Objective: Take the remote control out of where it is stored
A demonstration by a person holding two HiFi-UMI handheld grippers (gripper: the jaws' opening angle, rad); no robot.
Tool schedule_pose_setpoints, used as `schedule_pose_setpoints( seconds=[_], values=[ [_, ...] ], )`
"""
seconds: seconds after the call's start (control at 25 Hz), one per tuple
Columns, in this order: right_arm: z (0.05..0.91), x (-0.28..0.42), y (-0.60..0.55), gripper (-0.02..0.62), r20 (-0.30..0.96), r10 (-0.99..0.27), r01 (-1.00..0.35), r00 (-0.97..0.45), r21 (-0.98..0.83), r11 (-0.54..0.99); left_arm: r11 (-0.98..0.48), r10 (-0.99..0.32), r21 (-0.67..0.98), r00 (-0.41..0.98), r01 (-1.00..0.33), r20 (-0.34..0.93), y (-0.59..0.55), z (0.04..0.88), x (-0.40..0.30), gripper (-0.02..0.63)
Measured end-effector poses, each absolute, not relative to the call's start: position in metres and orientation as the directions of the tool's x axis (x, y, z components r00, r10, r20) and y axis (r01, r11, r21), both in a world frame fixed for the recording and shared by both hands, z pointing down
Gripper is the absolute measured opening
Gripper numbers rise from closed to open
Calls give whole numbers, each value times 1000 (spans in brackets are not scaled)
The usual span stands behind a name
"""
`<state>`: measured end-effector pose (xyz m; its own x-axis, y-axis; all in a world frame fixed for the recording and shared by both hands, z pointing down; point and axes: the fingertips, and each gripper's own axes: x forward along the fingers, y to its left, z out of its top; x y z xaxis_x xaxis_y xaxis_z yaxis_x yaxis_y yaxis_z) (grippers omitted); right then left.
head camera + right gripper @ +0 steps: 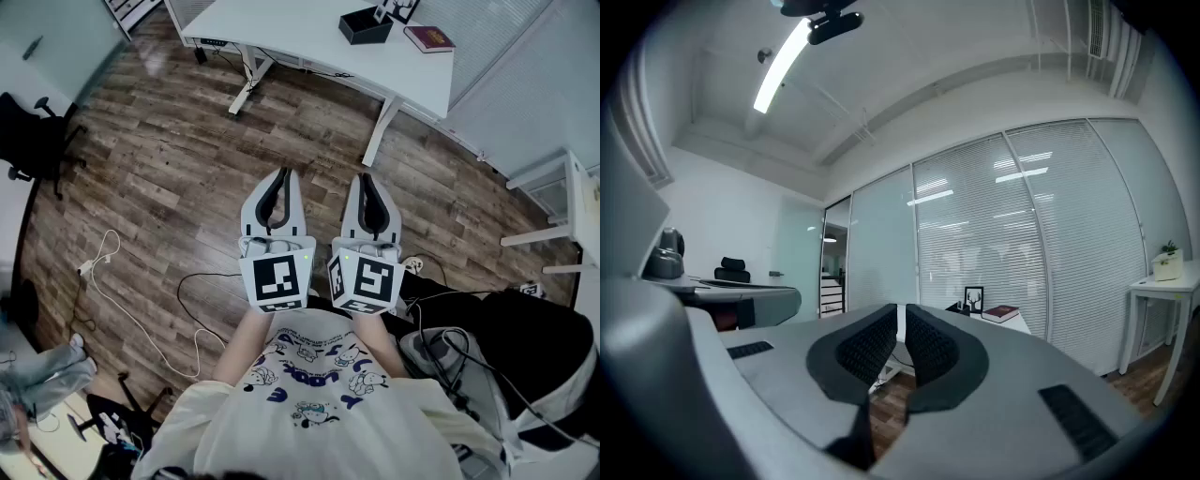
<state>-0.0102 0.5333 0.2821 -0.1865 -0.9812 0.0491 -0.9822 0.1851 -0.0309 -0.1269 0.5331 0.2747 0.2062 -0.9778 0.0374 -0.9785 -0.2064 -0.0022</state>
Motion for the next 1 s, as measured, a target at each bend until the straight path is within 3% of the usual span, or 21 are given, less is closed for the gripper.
schedule_pose_setpoints(
  seconds=[1.0],
  values=[
    [286,-19,487,51,53,-984,-985,-171,-48,169,-216,-975,16,216,-976,49,486,281,-137,28]
  ],
)
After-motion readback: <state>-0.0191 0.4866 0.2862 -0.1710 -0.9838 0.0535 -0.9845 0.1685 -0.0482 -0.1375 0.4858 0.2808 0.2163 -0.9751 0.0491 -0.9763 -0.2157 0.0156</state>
